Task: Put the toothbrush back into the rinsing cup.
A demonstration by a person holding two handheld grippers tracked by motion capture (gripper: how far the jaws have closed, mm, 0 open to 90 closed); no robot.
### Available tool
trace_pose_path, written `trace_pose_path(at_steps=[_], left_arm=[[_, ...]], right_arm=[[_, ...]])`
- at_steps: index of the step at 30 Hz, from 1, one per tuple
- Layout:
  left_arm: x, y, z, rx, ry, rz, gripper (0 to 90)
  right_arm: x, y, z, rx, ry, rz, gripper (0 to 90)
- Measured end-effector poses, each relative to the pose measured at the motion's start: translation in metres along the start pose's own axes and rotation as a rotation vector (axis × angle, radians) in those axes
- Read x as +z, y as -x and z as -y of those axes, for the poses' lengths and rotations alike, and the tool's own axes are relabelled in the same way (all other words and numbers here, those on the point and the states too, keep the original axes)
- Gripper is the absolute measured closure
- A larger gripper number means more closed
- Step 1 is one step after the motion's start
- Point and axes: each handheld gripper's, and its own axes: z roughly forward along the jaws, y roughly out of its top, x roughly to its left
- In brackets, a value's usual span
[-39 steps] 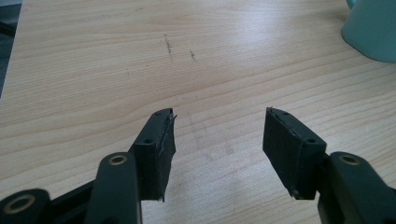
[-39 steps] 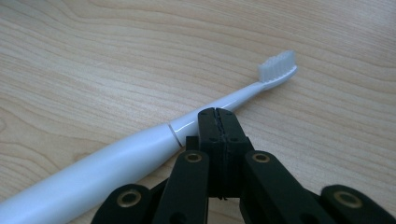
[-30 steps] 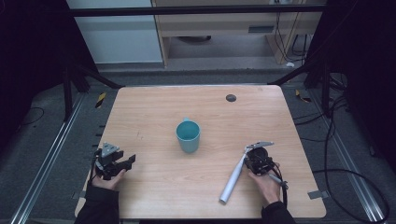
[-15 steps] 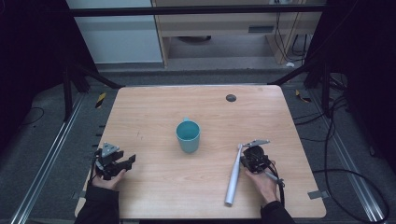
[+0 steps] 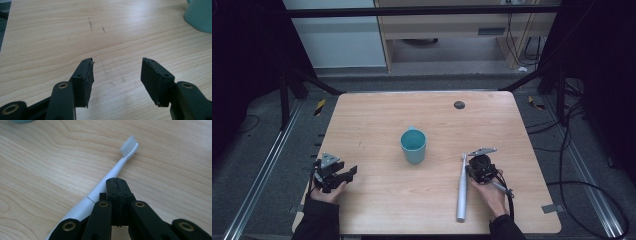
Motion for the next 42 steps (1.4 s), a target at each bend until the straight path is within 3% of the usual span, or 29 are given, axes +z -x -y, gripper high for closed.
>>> trace_pose_path(at_steps=[18,42], left_arm=[[0.0,0.0,0.0,0.003,0.0,-0.001,43.0],[0.0,0.0,0.0,0.0,0.002,-0.001,43.0]], right_arm=[[0.006,-0.007,-0.007,-0.023,0.002,-0.015,90.0],[0.006,-0.023,-0.012,-0.073,0.014,-0.073,89.9]])
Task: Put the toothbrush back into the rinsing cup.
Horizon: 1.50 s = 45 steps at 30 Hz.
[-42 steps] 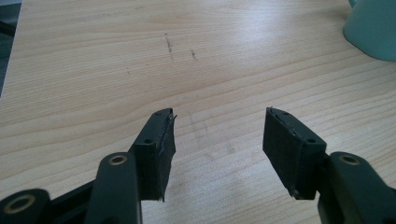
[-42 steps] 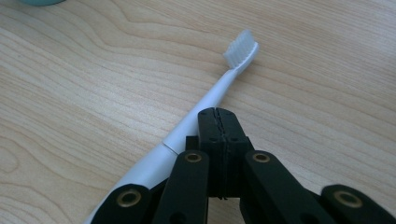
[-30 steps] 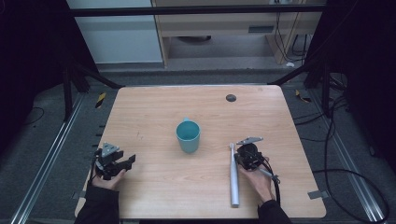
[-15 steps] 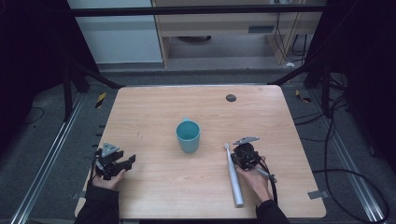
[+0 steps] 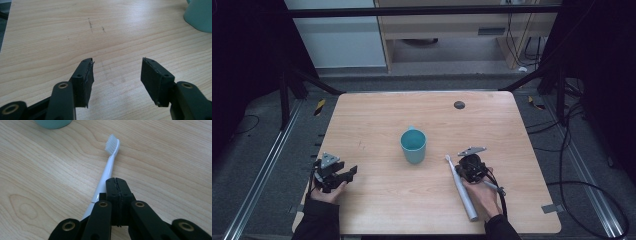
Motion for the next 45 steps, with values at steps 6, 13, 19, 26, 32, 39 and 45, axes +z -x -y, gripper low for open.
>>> trace_pose_path(at_steps=[6,13,19,26,32,39,45], left_arm=[[0.0,0.0,0.0,0.0,0.0,0.001,43.0],[0.0,0.0,0.0,0.003,-0.002,0.003,43.0],[0.001,0.0,0.0,0.0,-0.005,0.008,43.0],[0.001,-0.001,0.001,0.0,-0.007,0.008,42.9],[0.002,-0.001,0.001,0.003,-0.01,0.008,42.8],[0.003,-0.001,0.001,0.0,-0.014,0.012,42.7],[0.003,-0.001,0.001,-0.004,-0.016,0.012,42.7]], right_arm=[[-0.005,-0.004,-0.003,-0.017,0.018,-0.005,89.8],[-0.024,-0.001,-0.007,-0.017,0.039,0.036,81.3],[-0.044,0.002,-0.008,0.006,0.035,0.023,67.2],[-0.061,0.002,-0.005,0.029,-0.02,0.002,52.1],[-0.071,-0.004,-0.001,0.022,-0.098,0.011,43.3],[-0.077,-0.018,-0.003,-0.008,-0.148,-0.005,41.4],[-0.074,-0.025,-0.003,-0.022,-0.184,-0.026,40.8]])
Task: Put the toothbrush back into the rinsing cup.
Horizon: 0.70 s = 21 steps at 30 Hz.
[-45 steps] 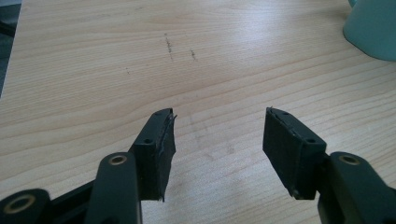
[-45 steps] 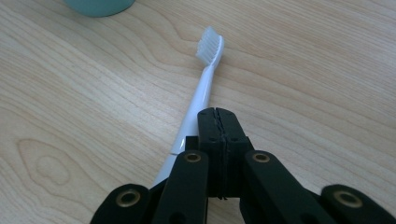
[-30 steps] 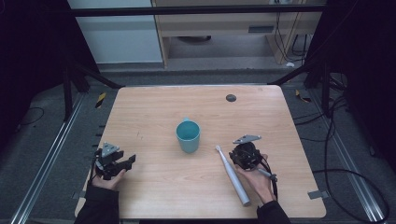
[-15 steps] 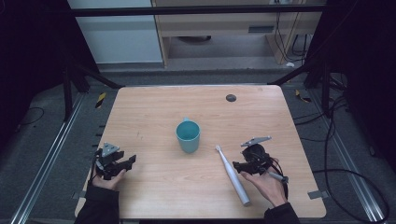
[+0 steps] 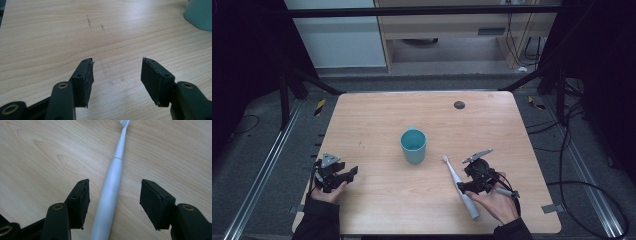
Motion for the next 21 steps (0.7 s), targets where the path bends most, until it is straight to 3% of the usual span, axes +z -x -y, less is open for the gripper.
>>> trace_pose_path(at_steps=[13,21], left_arm=[[0.001,0.001,0.0,0.007,-0.007,-0.002,42.6],[0.001,0.002,0.0,0.021,-0.009,0.0,42.7]], right_arm=[[0.025,-0.005,-0.001,0.014,-0.118,-0.024,47.4],[0.036,-0.008,-0.005,-0.011,-0.182,-0.003,52.4]])
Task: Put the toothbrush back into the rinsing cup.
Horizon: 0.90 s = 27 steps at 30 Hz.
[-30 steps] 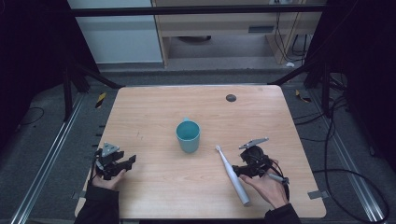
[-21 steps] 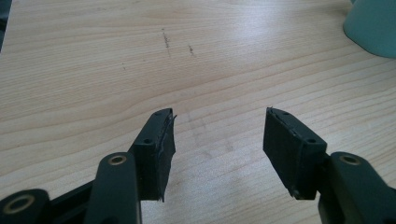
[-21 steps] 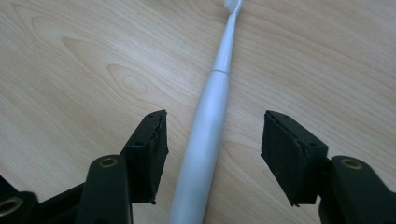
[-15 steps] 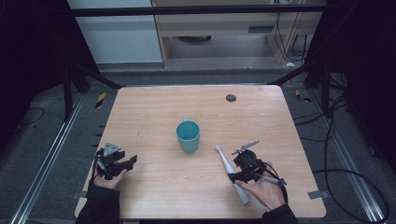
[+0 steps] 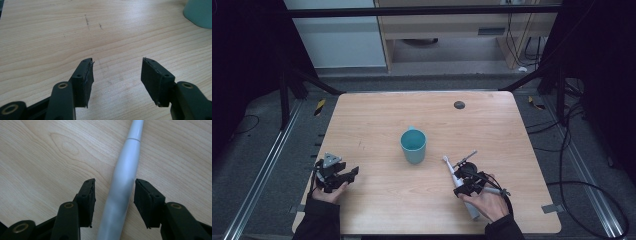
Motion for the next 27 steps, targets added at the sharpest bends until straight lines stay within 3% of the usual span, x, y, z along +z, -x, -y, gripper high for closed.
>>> trace_pose_path(at_steps=[6,10,27], left_arm=[[0.001,0.0,0.0,-0.007,0.0,0.0,42.6],[0.001,0.0,0.0,-0.004,0.001,0.0,42.7],[0.001,0.0,0.0,-0.007,0.0,0.003,42.6]], right_arm=[[0.007,0.004,0.0,0.002,-0.042,0.023,55.3],[0.01,0.006,0.001,0.013,-0.06,0.015,58.2],[0.017,0.006,0.001,-0.001,-0.089,0.018,66.0]])
